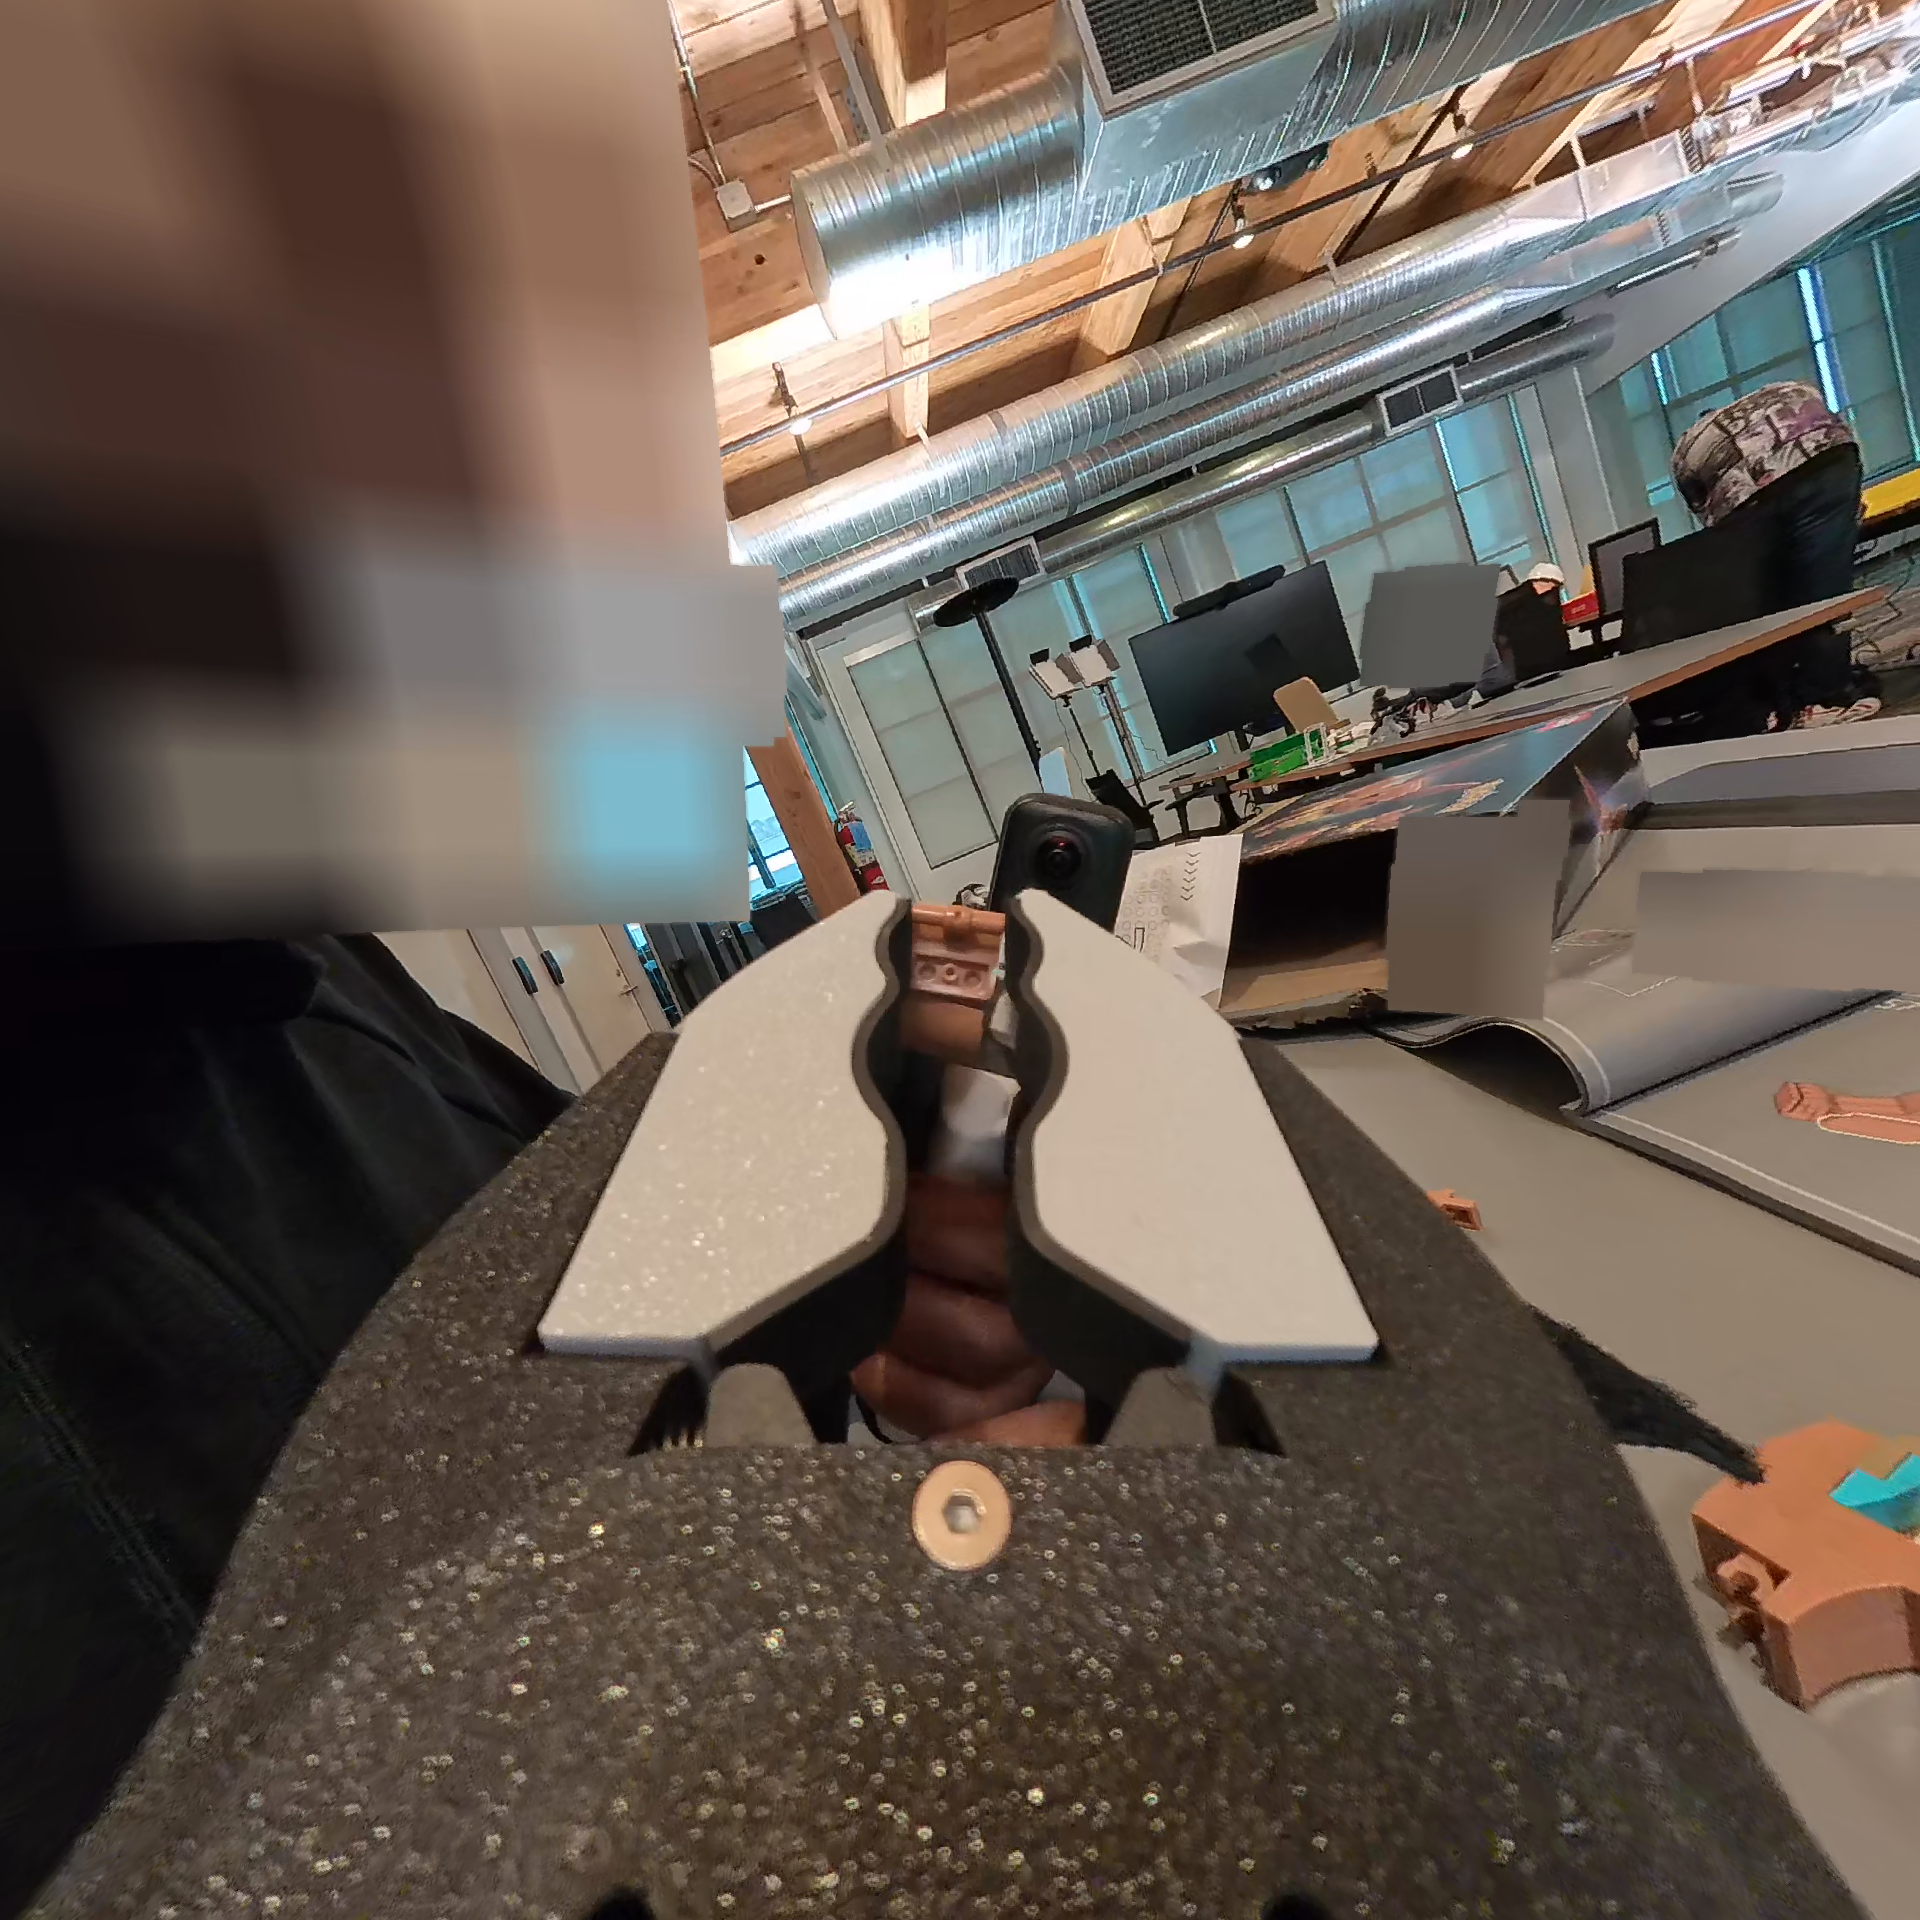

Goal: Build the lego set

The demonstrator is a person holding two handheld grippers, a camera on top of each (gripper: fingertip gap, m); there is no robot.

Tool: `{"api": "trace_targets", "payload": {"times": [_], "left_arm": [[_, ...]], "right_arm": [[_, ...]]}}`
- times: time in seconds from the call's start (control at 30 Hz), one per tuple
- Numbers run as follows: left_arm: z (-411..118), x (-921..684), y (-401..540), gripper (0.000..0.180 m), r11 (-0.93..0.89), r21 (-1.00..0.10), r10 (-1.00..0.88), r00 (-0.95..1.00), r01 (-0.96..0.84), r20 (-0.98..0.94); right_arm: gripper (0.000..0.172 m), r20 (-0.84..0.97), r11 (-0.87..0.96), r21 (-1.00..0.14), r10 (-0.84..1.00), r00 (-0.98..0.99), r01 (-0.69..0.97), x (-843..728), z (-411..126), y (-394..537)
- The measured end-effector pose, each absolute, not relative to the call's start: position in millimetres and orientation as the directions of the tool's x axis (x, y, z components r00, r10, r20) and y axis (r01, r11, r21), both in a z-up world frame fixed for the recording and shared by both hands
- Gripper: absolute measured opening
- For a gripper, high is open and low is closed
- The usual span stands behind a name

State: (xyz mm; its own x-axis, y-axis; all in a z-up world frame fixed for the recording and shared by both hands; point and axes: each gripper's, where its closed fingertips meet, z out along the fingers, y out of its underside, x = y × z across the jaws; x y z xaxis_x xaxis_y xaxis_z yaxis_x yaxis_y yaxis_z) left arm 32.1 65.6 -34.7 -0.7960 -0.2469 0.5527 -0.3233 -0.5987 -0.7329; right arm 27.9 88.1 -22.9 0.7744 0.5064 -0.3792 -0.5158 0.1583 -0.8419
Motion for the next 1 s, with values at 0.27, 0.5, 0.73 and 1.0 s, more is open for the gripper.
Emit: {"api": "trace_targets", "payload": {"times": [0.27, 0.5, 0.73, 1.0], "left_arm": [[-28, 27, 65, 0.016, -0.627, -0.722, -0.228, -0.817, -0.293, 0.529], [-24, 23, 66, 0.016, -0.634, -0.725, -0.225, -0.833, -0.269, 0.506], [-23, 15, 64, 0.016, -0.594, -0.758, -0.218, -0.854, -0.268, 0.473], [-38, 3, 57, 0.016, -0.408, -0.857, -0.223, -0.875, -0.317, 0.430]], "right_arm": [[0.020, -0.366, 0.156, -0.848, 0.519, 0.772, -0.507, 24, -18, 88], [0.023, -0.359, 0.167, -0.842, 0.536, 0.764, -0.513, 22, -14, 85], [0.029, -0.261, 0.175, -0.893, 0.550, 0.793, -0.415, 26, -6, 77], [0.028, 0.259, 0.095, -0.959, 0.671, 0.694, 0.266, 16, -11, 67]]}}
